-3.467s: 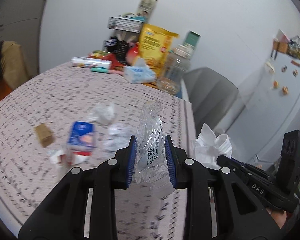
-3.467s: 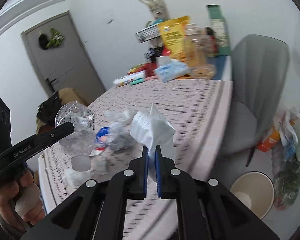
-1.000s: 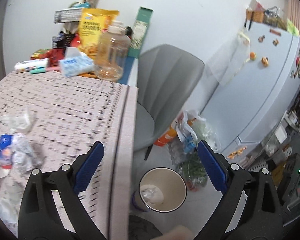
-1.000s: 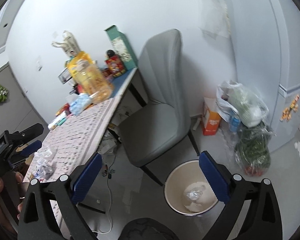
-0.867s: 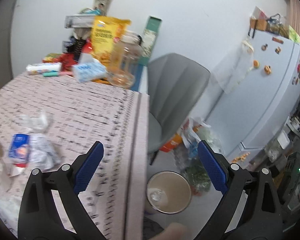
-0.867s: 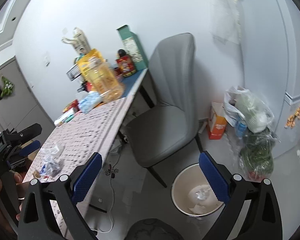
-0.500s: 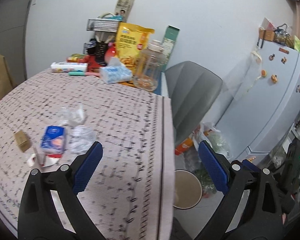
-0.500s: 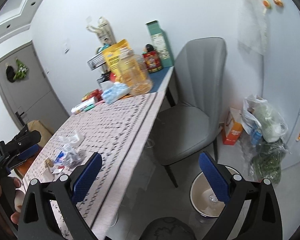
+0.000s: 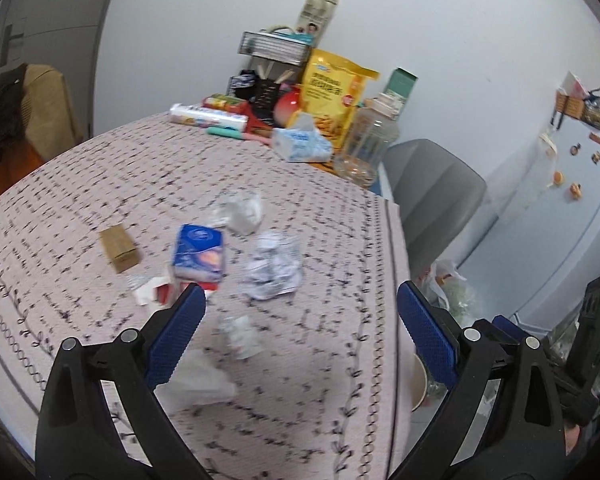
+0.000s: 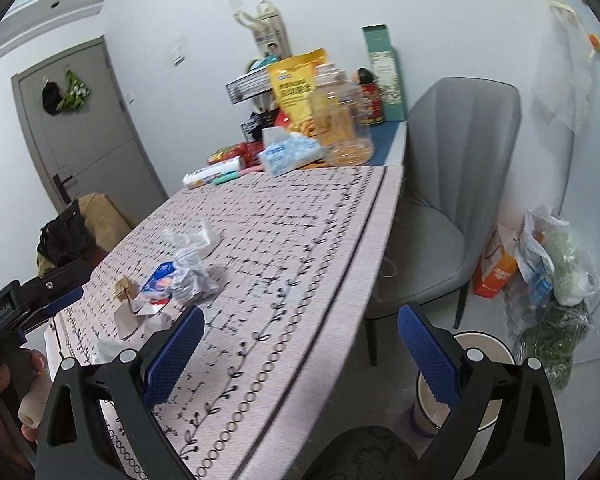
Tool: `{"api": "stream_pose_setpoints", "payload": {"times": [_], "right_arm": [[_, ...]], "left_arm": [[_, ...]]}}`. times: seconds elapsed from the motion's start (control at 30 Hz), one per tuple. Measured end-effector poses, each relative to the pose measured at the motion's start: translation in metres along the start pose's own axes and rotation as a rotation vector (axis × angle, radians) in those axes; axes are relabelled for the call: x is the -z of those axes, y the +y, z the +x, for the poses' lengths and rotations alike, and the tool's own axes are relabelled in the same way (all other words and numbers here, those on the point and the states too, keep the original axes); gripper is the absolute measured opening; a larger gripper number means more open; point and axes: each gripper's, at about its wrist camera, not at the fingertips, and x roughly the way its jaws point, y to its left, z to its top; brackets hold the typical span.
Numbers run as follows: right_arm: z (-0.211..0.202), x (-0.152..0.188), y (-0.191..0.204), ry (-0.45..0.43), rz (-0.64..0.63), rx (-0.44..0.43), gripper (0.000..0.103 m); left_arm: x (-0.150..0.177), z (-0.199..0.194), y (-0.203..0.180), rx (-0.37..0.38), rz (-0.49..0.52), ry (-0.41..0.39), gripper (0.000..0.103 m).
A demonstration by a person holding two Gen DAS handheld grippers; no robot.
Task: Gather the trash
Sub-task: 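Move both empty tools back over the trash on the table, then grasp the red-and-white paper scrap with the left tool while the right grasps the foil packet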
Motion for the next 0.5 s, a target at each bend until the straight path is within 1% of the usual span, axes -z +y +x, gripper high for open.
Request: {"api": "stream_pose_setpoints", "payload": {"times": [0.13,0.27,0.5], "right_arm": [[0.010,0.002,0.019,0.024,-0.018,-0.014,0.095],[0.020,0.005,0.036,0.046,-0.044,-0.030,0.095],[0.035,0.013,0.063,0.084,-0.091,-0.062,0.095]], "left_arm": [[0.002,-0.005,0.024,-0.019,-0.026,-0.004,0.094],[0.007,-0.009,0.048,-0.044,-0.062,0.009,0.081],[0.017,0.001,0.074,-0.076,-0.096,0.054,0.069]]}}
